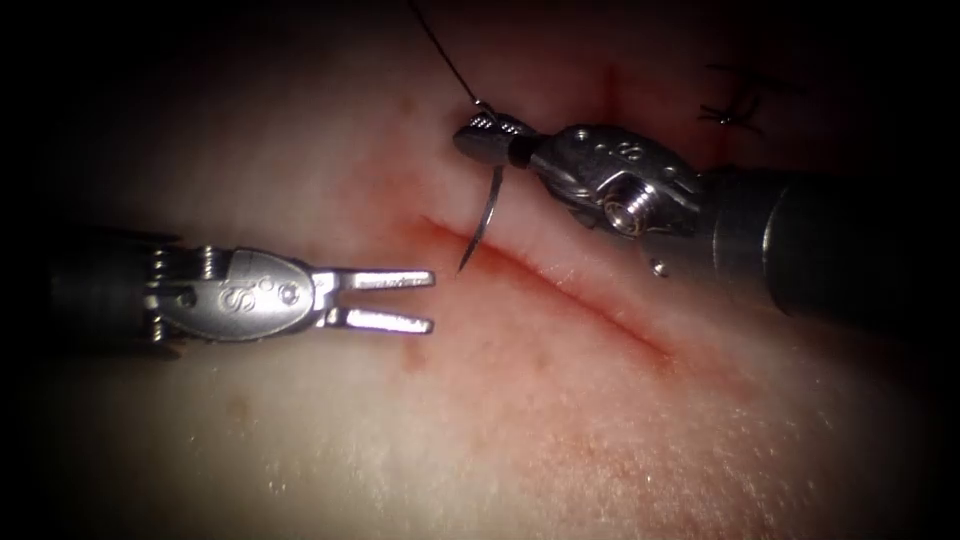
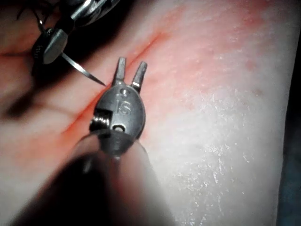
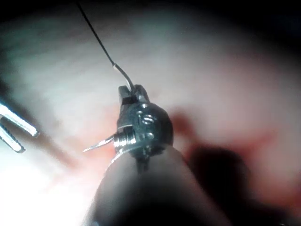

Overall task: Wound Closure
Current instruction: Using the right needle driver to throw the needle through the top of the wound.

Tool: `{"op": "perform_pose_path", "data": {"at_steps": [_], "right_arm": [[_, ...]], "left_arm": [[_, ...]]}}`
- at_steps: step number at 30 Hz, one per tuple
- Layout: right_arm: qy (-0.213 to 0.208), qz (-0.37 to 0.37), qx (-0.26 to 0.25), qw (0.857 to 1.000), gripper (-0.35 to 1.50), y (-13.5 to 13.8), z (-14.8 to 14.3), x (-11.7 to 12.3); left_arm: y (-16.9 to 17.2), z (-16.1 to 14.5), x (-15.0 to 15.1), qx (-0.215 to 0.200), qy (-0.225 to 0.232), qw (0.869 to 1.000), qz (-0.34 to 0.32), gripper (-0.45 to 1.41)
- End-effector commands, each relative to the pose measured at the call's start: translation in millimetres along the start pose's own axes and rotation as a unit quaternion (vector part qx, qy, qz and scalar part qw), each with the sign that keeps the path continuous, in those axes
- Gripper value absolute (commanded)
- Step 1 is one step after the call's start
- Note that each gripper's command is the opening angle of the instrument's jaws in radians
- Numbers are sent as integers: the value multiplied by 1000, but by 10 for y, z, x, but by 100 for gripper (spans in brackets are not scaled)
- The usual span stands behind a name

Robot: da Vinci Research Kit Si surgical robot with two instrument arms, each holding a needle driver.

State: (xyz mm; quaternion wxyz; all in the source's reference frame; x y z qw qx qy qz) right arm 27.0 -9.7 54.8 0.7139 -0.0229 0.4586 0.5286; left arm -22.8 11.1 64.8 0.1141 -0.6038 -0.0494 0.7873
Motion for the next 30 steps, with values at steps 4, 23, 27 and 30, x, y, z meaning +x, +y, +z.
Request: {"op": "perform_pose_path", "data": {"at_steps": [4, 23, 27, 30], "right_arm": [[24, -32, 1, 999, -35, 13, 27, -5], [77, -173, -1, 982, -35, 24, 53, -15], [79, -180, -2, 981, -35, 26, 53, -16], [80, -181, -2, 980, -35, 25, 54, -19]], "left_arm": [[-8, 13, -21, 11, -14, 1000, 2, -18], [-23, 42, -106, 25, -129, 991, -1, -21], [-22, 44, -113, 27, -156, 987, -3, -20], [-22, 45, -116, 28, -167, 986, -2, -20]]}}
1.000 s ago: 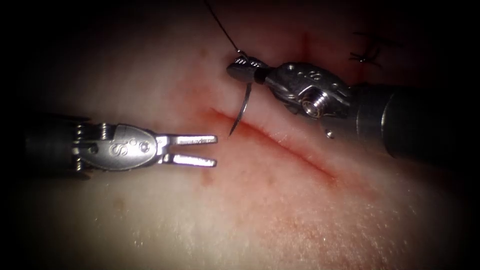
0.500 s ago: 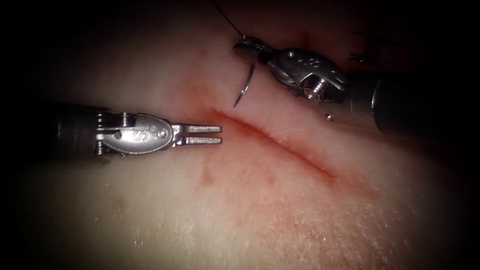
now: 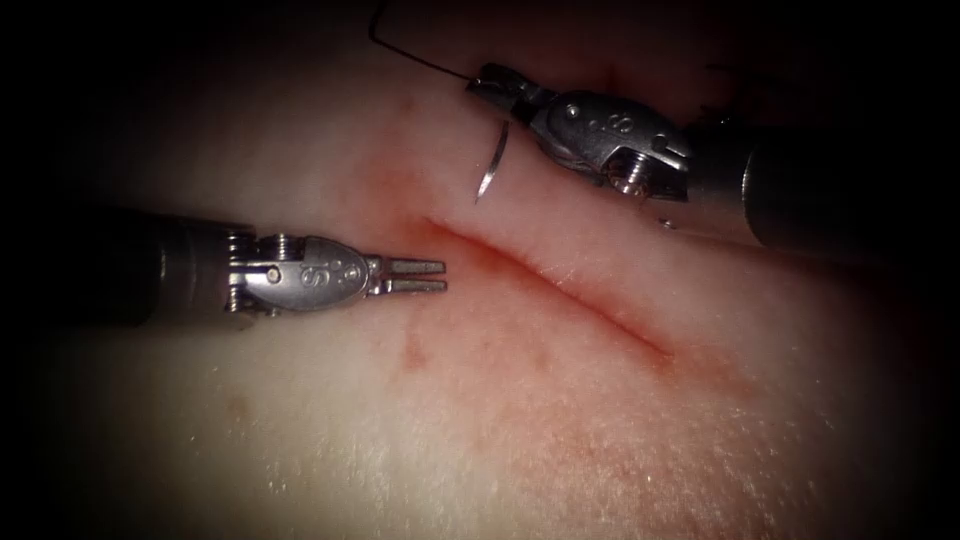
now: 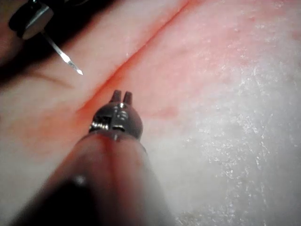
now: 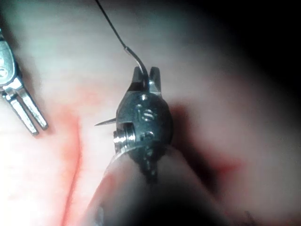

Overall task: Wound Closure
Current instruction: Using the right needle driver to throw the needle through the top of the wound.

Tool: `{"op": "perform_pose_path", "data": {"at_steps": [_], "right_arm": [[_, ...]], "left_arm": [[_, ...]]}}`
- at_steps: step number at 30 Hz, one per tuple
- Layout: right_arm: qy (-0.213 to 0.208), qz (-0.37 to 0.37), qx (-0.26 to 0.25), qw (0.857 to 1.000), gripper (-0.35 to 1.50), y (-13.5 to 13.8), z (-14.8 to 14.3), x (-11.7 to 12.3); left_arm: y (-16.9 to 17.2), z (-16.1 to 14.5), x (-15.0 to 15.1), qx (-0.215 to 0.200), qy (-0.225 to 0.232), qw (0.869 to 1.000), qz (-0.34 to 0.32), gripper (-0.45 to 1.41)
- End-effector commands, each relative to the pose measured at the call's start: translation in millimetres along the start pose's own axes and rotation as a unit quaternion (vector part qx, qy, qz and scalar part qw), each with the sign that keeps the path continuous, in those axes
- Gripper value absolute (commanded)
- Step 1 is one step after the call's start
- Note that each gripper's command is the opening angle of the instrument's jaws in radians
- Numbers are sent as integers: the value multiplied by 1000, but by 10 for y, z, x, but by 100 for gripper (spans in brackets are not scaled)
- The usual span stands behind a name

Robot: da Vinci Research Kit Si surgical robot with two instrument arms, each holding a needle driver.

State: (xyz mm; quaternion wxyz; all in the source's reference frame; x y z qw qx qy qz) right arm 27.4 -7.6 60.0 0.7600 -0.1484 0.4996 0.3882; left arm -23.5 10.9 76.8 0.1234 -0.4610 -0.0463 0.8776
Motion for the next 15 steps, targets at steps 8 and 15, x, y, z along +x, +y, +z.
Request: {"op": "perform_pose_path", "data": {"at_steps": [8, 15], "right_arm": [[6, -52, 0, 999, -35, -8, 12, -7], [8, -91, -3, 996, -35, -9, 11, -10]], "left_arm": [[5, 18, -22, -6, -48, 999, -9, -20], [12, 29, -39, -23, -85, 996, -22, -23]]}}
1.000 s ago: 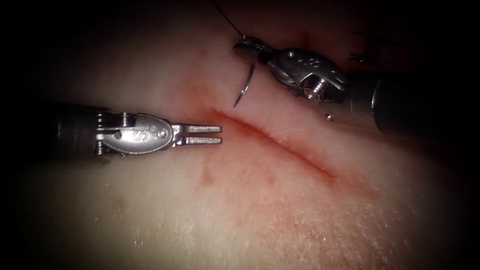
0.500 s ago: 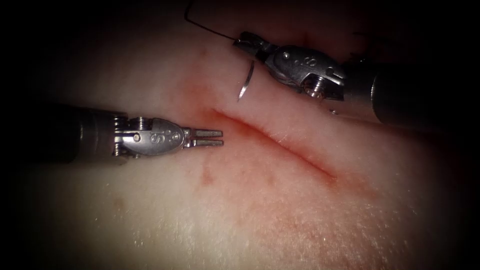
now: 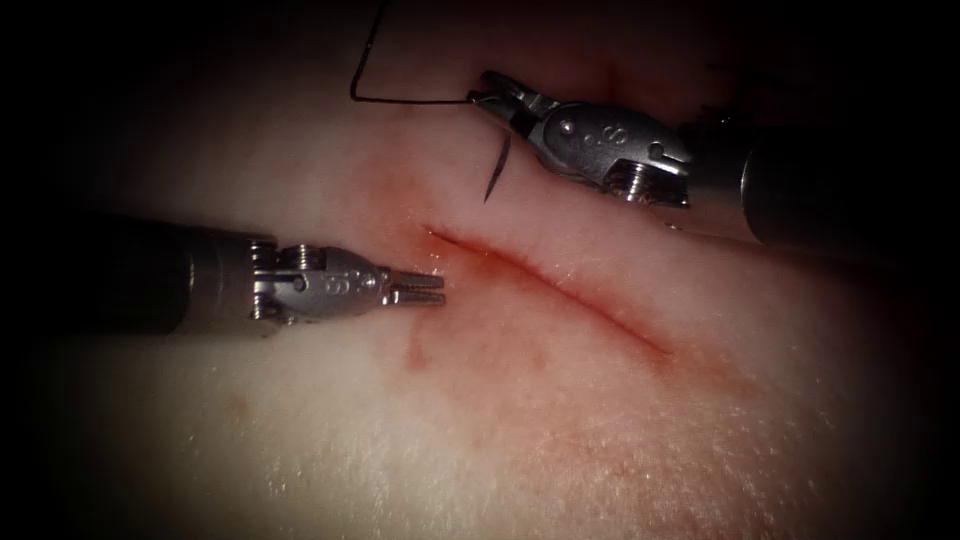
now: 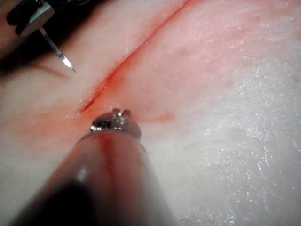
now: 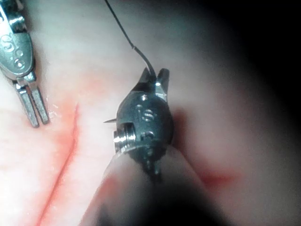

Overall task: Wound Closure
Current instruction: Using the right needle driver to throw the needle through the top of the wound.

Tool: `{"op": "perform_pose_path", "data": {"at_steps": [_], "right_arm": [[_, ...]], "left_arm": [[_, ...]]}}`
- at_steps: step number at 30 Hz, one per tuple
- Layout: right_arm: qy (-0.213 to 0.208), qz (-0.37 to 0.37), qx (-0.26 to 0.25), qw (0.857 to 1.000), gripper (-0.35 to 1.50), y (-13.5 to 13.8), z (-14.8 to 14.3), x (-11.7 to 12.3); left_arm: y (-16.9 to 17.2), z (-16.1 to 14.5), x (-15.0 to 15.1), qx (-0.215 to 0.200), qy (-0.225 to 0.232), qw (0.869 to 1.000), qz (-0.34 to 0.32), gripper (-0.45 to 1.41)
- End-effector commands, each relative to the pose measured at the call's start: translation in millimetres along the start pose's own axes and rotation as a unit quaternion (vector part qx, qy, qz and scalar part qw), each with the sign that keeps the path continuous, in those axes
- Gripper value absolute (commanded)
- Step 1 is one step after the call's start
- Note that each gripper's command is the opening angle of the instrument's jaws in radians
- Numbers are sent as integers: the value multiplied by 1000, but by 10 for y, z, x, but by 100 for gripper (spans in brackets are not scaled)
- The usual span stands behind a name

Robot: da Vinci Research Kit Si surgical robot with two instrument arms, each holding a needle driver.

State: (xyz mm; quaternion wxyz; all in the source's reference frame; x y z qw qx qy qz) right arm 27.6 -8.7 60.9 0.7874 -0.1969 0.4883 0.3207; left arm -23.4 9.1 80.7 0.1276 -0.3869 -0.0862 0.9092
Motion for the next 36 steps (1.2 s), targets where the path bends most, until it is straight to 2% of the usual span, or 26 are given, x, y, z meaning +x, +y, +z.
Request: {"op": "perform_pose_path", "data": {"at_steps": [1, 9, 13, 36], "right_arm": [[2, -7, 0, 1000, -35, -2, 12, 3], [5, -20, -1, 1000, -35, -5, 12, 1], [5, -30, -2, 1000, -35, -7, 13, 0], [17, -61, 5, 998, -35, -21, 17, -9]], "left_arm": [[3, 9, -2, -2, -4, 1000, 1, -23], [12, 12, -7, -15, -28, 1000, -3, -23], [12, 11, -7, -18, -29, 999, -8, -28], [14, 4, -4, -31, -27, 999, -13, -30]]}}
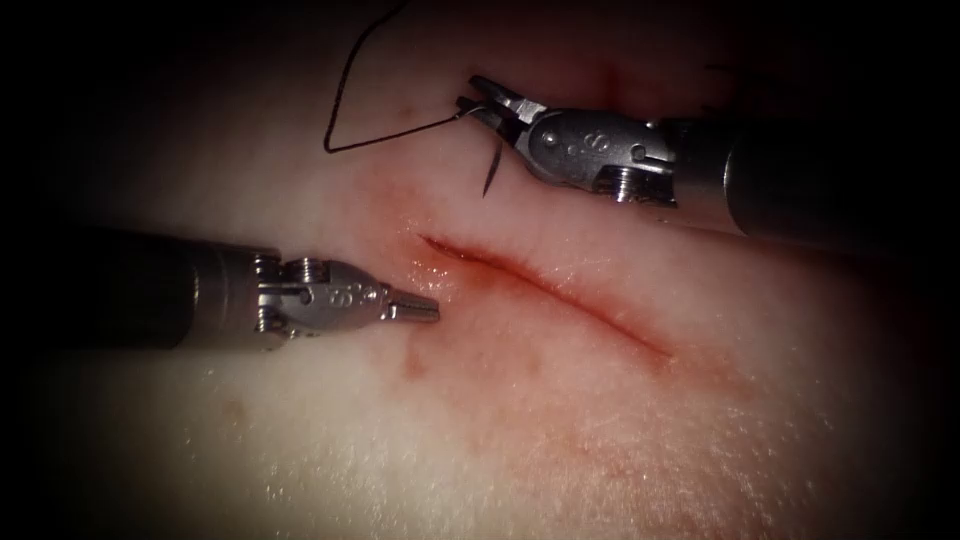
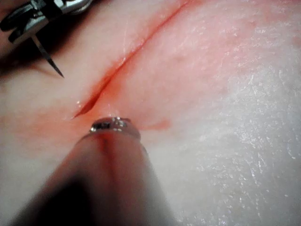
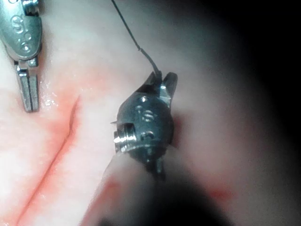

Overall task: Wound Closure
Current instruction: Using the right needle driver to throw the needle through the top of the wound.

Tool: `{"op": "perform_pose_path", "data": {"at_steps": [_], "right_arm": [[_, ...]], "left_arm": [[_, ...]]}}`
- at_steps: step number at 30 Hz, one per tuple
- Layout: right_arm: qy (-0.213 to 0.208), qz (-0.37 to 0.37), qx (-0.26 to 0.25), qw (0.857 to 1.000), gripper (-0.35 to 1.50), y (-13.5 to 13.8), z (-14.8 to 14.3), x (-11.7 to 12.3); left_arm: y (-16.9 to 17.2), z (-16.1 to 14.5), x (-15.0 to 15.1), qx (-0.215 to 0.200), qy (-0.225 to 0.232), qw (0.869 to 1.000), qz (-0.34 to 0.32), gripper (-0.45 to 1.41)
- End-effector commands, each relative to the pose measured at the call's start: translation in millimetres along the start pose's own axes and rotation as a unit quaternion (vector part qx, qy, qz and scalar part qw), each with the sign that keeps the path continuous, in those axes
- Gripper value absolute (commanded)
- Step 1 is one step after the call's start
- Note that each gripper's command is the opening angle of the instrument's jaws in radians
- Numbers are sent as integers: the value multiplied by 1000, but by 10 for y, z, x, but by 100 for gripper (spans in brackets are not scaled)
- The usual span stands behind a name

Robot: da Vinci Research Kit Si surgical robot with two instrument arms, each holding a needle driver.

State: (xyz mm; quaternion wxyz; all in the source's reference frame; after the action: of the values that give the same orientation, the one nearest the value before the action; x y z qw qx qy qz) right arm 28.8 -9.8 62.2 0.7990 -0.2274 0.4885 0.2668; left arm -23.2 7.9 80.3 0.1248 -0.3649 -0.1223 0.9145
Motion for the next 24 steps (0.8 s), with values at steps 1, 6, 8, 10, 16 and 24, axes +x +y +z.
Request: {"op": "perform_pose_path", "data": {"at_steps": [1, 6, 8, 10, 16, 24], "right_arm": [[3, 0, 0, 1000, -35, -4, 11, 3], [6, -6, -1, 1000, -35, -11, 12, -1], [6, -11, -1, 1000, -35, -14, 13, -3], [7, -23, -1, 1000, -35, -17, 13, -7], [12, -52, 0, 999, -35, -29, 11, -18], [16, -72, 23, 997, -35, -50, 5, -27]], "left_arm": [[1, 8, -1, 0, 0, 1000, 0, -30], [1, 7, -1, -2, 1, 1000, 0, -30], [1, 7, -1, -2, 1, 1000, 0, -30], [1, 7, 0, -2, 1, 1000, 0, -31], [2, 4, 2, -5, 2, 1000, -2, -33], [2, 1, 2, -8, 3, 1000, -2, -33]]}}
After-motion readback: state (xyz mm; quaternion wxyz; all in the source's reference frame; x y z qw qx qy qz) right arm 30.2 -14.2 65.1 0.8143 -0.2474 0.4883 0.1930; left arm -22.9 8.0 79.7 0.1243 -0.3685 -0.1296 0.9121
